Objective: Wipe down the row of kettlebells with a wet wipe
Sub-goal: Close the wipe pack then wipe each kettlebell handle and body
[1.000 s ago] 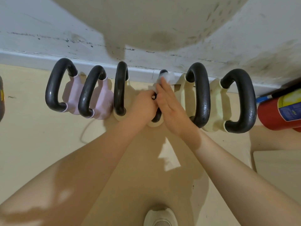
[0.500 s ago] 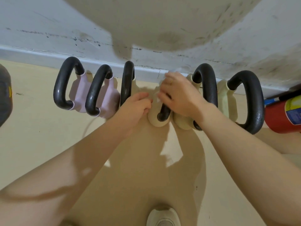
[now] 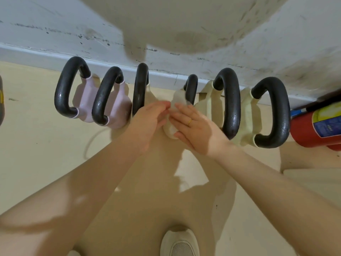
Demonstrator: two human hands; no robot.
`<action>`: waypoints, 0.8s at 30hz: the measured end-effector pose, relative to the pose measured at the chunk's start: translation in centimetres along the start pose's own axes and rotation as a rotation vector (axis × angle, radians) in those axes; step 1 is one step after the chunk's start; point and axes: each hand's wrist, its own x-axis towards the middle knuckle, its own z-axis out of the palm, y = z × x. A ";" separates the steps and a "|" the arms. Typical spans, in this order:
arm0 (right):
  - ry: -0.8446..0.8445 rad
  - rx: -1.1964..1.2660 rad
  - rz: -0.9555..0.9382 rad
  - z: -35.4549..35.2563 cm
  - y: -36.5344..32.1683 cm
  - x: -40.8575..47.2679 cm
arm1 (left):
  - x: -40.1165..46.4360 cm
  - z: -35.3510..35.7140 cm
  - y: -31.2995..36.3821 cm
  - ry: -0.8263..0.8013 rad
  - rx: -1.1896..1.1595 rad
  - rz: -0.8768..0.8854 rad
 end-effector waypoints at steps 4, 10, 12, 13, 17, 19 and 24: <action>0.213 0.791 0.713 -0.2 -5.0 0.9 | -0.1 0.4 0.5 0.042 0.002 -0.002; 0.724 1.171 1.394 -2.1 -4.9 3.6 | -0.3 1.5 0.3 0.022 0.234 0.025; 0.694 1.272 1.559 -2.7 -3.5 4.5 | -0.4 1.6 0.2 0.058 0.241 0.026; 0.596 1.319 1.619 -3.0 -2.9 4.9 | -0.5 1.5 0.2 0.074 0.241 0.017; 0.340 1.159 1.562 -2.5 -2.6 6.2 | -0.9 1.2 -0.1 0.118 0.246 0.061; 0.309 1.001 1.506 -1.7 -3.6 6.1 | -1.3 1.0 -0.4 0.140 0.279 0.132; 0.386 0.819 1.368 1.4 -7.0 4.5 | -2.0 0.4 -1.3 0.167 0.365 0.200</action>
